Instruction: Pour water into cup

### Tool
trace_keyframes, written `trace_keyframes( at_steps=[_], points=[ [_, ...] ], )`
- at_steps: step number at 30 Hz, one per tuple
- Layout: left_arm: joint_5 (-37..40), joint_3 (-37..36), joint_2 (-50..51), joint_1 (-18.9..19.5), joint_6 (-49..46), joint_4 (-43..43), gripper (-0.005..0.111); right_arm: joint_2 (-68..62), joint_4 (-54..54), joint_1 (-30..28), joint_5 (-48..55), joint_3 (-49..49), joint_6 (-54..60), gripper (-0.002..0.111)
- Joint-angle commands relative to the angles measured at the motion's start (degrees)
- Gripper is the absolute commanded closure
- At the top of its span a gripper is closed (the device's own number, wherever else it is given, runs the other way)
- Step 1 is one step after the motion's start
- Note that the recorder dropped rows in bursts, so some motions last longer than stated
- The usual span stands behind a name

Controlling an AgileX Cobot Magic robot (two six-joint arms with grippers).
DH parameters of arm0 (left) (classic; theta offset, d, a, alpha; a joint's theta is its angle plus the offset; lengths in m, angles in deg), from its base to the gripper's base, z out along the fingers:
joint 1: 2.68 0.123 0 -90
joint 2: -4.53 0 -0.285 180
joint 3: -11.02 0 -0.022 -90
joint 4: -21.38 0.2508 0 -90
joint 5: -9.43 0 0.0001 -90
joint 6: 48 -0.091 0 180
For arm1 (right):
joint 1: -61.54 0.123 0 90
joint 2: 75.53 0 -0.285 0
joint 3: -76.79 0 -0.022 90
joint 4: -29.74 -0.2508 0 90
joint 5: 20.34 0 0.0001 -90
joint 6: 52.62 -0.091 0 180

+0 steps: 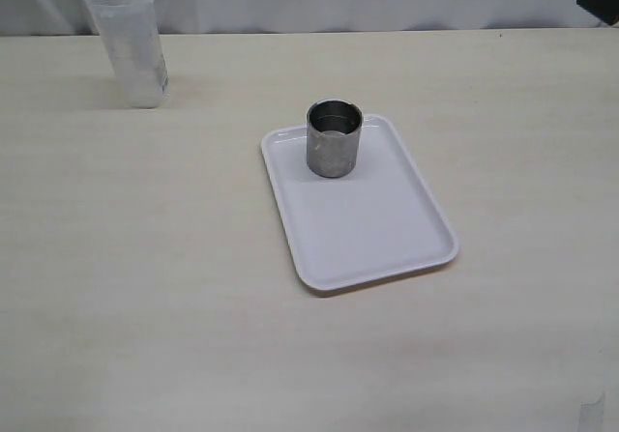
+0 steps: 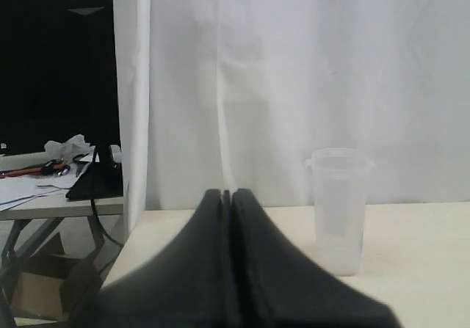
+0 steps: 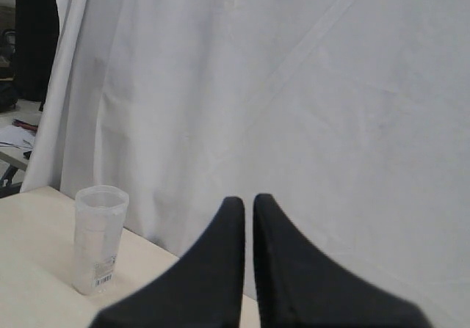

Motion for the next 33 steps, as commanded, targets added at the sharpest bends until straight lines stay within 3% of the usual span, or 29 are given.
trace_keyframes(
  at_steps=[1, 7, 14, 18, 25, 33],
  points=[
    [-0.14, -1.95, -3.57, 0.02, 0.54, -1.45, 0.107, 0.26, -0.34, 0.02, -0.02, -0.25, -0.14, 0.104],
    [0.23, -4.46, -9.3, 0.02, 0.54, -1.45, 0.107, 0.26, -0.34, 0.02, -0.02, -0.25, -0.14, 0.104],
    [7.12, -5.41, -12.69, 0.02, 0.54, -1.45, 0.107, 0.26, -0.34, 0.02, -0.02, -0.25, -0.14, 0.104],
    [6.55, -7.07, -12.69, -0.09, 0.54, -1.34, 0.107, 0.26, -0.34, 0.02, -0.02, -0.25, -0.14, 0.104],
    [4.59, -9.4, -12.69, -4.22, 0.54, -0.33, 0.107, 0.26, -0.34, 0.02, -0.02, -0.25, -0.14, 0.104],
    [3.52, -12.21, -12.69, -4.34, -0.35, 1.57, 0.107, 0.26, -0.34, 0.02, -0.02, -0.25, -0.14, 0.104]
  ],
)
